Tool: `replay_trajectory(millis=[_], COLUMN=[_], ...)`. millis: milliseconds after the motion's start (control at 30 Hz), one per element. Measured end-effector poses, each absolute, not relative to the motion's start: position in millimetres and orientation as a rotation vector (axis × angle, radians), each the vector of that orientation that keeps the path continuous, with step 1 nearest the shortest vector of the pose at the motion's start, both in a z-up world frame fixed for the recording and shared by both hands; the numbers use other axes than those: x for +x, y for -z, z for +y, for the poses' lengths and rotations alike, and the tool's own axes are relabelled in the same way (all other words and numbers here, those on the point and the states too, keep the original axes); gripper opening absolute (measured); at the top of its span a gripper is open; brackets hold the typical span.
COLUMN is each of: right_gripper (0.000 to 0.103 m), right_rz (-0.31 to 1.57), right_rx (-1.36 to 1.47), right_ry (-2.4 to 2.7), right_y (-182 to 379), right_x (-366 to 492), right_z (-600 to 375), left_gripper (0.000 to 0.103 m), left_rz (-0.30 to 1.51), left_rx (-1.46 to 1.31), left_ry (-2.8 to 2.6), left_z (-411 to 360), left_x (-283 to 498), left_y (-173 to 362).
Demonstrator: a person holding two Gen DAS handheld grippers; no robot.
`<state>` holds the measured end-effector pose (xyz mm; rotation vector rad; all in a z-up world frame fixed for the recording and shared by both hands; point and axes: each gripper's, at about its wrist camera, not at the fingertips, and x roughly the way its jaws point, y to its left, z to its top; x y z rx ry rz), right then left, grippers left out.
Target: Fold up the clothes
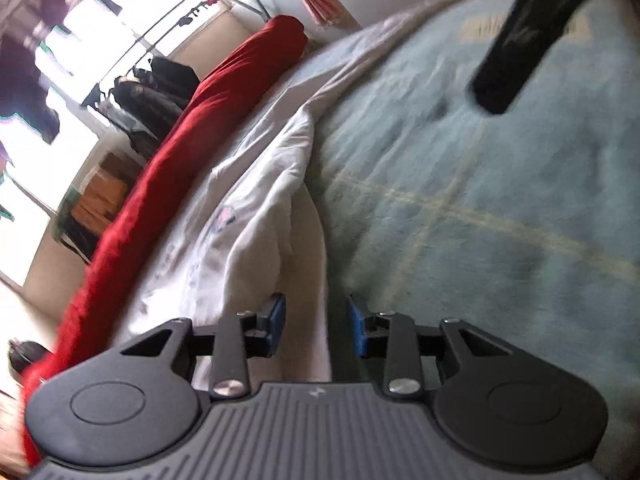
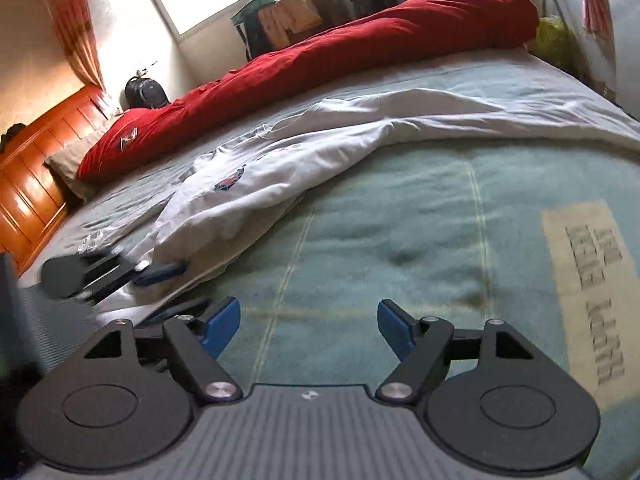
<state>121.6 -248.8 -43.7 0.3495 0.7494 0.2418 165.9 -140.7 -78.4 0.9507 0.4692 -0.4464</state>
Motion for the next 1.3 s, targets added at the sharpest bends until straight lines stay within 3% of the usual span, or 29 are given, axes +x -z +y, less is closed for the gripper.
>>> replay_trajectory(millis=[133, 167, 200, 700, 1033, 1233, 1300], right_gripper=[0.08, 0.08, 0.08, 0.081, 0.082, 0.084, 0.084], right_rz=[0.737, 0.734, 0.731, 0.673, 0.668, 0.663, 0.654], right_rx=[0.338, 0.339, 0.345, 0.42, 0.416, 0.419, 0.416], right_ry=[-0.209, -0.203, -0.197, -0.181, -0.169, -0.154, -0.143], right_y=[45, 46, 47, 44, 39, 39, 39], right_x=[112, 112, 112, 91, 77, 73, 71], right_z=[-248, -249, -251, -272, -275, -280, -283], left_gripper=[0.022, 0.006, 0.002, 0.001, 0.002, 0.02, 0.042], left_rz=[0.5, 0.508, 0.516, 0.488, 0.516, 0.525, 0.433], left_rx=[0.952, 0.955, 0.959, 0.733, 0.72, 0.836, 0.909], left_ry=[0.405, 0.401, 0.398, 0.566, 0.783, 0.787, 0.779], left_z=[-155, -158, -160, -127, -127, -135, -146], left_x=[193, 196, 199, 145, 93, 81, 71], left_y=[87, 88, 89, 7, 2, 26, 23])
